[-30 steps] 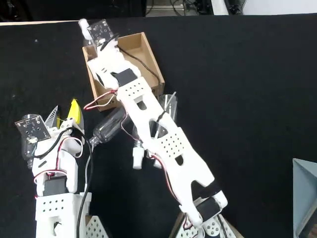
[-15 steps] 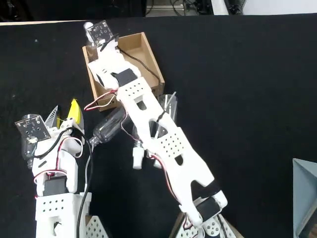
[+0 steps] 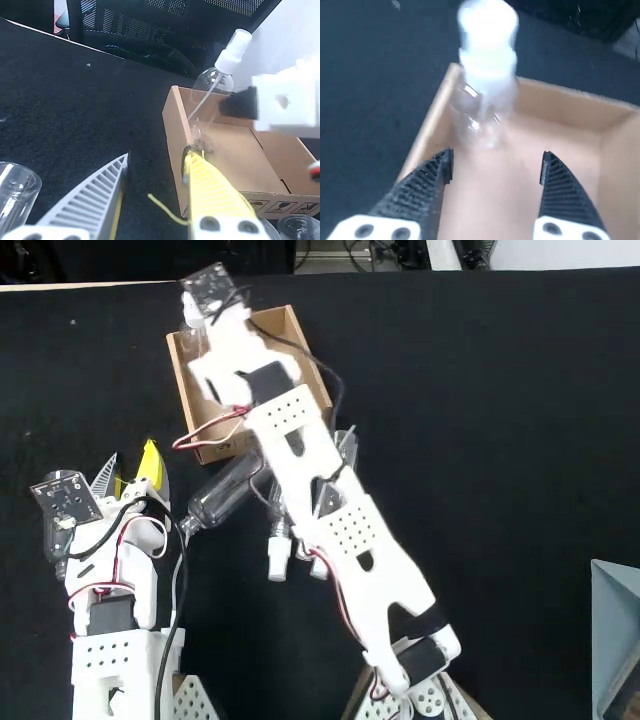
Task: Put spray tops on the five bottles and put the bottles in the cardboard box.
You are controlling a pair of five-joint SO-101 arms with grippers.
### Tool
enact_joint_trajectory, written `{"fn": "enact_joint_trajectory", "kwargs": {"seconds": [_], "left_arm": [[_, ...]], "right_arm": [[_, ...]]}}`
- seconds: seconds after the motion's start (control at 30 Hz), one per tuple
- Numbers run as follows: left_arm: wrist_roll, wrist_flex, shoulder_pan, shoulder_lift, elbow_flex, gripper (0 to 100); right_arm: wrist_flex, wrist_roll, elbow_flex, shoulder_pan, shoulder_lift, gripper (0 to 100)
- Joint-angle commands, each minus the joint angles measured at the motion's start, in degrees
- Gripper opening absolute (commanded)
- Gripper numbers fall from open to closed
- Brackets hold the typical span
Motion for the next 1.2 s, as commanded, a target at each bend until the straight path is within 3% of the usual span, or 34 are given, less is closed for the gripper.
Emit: {"fn": "enact_joint_trajectory", "kwargs": {"seconds": [0.0, 0.3, 0.43, 0.63, 1.17], "left_arm": [[-0.6, 0.2, -0.7, -0.9, 1.4, 17], [-0.6, 0.2, -0.7, -0.9, 1.4, 17], [-0.6, 0.2, -0.7, -0.9, 1.4, 17], [-0.6, 0.2, -0.7, -0.9, 1.4, 17], [-0.6, 0.2, -0.7, -0.9, 1.4, 17]], "right_arm": [[5.2, 0.1, -3.7, 3.3, -2.2, 22.7], [17.2, 0.1, -3.7, 5.3, -3.5, 22.6], [18.2, 0.1, -3.7, 6.9, -3.5, 21.4], [18.0, 0.2, -3.7, 10.7, -2.9, 7.8], [25.1, 0.2, -3.7, 12.7, 1.6, 7.0]]}}
